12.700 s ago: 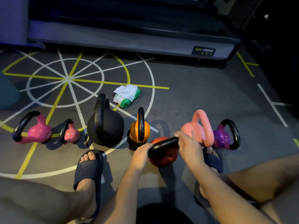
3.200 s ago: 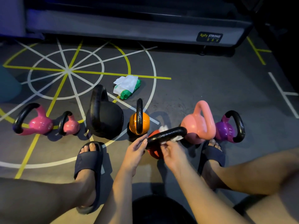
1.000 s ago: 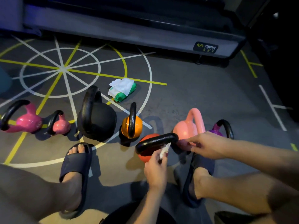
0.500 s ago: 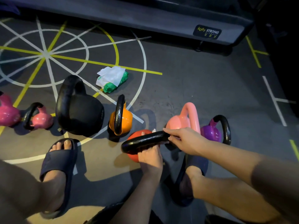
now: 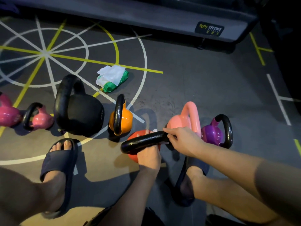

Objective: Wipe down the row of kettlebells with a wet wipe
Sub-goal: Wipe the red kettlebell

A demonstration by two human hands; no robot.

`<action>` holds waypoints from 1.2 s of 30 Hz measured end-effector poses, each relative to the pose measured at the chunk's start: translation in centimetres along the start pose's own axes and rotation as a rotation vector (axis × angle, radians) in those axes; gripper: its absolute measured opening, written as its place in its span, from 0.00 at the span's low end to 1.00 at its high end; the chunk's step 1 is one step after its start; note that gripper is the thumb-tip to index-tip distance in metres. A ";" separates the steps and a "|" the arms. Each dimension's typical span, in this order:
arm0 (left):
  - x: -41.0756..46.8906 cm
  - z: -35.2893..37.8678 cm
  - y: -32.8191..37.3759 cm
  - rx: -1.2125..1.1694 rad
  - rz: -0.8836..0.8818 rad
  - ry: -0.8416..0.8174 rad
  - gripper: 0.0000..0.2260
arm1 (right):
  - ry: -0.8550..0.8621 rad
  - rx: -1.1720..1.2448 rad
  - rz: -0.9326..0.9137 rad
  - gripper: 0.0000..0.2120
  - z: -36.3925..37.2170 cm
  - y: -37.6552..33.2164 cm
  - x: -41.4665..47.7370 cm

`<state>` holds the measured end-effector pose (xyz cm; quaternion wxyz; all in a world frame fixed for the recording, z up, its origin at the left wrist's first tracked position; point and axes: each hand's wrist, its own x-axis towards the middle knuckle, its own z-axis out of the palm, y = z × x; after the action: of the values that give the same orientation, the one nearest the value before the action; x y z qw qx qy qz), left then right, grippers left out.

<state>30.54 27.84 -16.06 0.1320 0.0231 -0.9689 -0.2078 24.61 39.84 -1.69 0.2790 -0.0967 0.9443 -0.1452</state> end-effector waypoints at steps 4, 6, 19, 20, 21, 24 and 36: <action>-0.2 -1.1 1.1 -0.211 -0.147 -0.103 0.22 | -0.020 0.055 0.040 0.19 -0.2 0.4 0.2; -0.6 -1.8 1.8 -0.318 -0.299 -0.106 0.11 | -0.013 0.096 0.070 0.18 -0.1 0.2 0.3; 1.0 -6.2 4.9 -2.097 -1.513 -0.009 0.13 | 0.068 0.234 0.175 0.17 0.5 -0.7 -0.1; 1.2 -6.7 4.1 -2.179 -1.479 0.000 0.17 | 0.075 0.243 0.182 0.17 0.5 -0.8 -0.1; 1.3 -7.0 3.2 -2.217 -1.474 0.025 0.20 | 0.079 0.251 0.190 0.17 0.5 -0.9 -0.1; 1.2 -7.1 1.6 -2.226 -1.532 0.066 0.18 | 0.074 0.243 0.194 0.17 0.4 -1.2 0.0; -2.0 -3.8 5.6 -0.966 -0.722 -0.091 0.03 | 0.073 0.289 0.114 0.18 0.4 -0.4 -0.6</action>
<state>33.50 31.68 -10.90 0.0073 0.2790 -0.7004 -0.6569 25.36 39.57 -1.63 0.2635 0.0033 0.9269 -0.2671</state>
